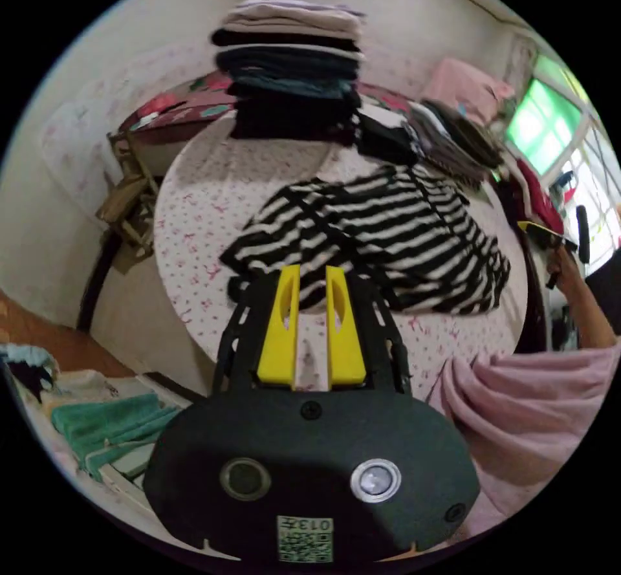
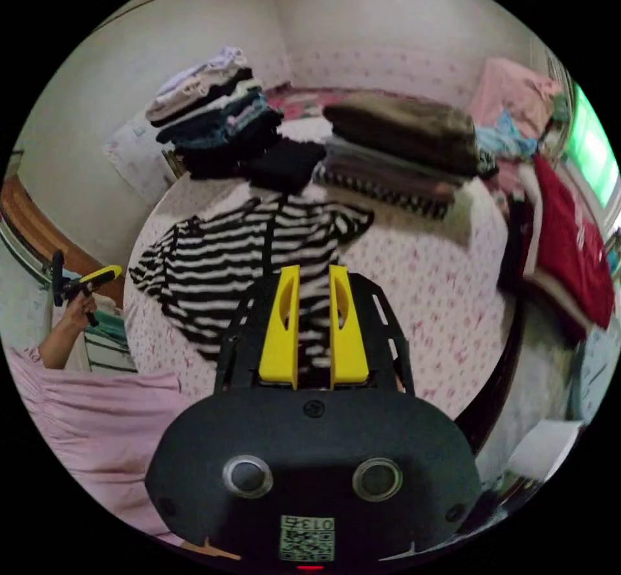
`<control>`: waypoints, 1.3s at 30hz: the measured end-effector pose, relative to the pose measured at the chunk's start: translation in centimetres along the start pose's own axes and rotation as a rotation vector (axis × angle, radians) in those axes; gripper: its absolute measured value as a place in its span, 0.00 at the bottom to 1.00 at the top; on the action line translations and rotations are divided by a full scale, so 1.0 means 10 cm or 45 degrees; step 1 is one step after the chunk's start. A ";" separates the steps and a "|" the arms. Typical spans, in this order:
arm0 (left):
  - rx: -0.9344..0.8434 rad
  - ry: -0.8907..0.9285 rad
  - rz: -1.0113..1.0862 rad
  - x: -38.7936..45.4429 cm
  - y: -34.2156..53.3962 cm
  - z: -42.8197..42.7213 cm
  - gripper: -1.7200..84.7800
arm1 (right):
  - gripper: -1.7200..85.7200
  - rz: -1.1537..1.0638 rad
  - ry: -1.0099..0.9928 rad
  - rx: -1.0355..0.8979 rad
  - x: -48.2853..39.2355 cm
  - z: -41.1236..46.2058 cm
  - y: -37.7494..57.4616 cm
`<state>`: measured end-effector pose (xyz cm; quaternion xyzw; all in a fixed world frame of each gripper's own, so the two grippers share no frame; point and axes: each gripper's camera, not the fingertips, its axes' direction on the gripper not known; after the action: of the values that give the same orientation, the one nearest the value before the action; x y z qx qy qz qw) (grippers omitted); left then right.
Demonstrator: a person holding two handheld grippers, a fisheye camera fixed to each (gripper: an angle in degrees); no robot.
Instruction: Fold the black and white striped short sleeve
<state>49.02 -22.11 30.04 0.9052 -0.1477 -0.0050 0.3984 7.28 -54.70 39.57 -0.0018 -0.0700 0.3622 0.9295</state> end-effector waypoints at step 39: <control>-0.149 -0.008 0.023 -0.32 -0.43 0.64 0.15 | 0.12 -0.234 -0.172 -0.113 -0.62 0.20 -0.10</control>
<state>46.33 -23.07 22.22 0.8790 -0.1566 -0.0128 0.4502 3.18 -59.75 40.79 -0.0120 -0.1483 0.2712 0.9510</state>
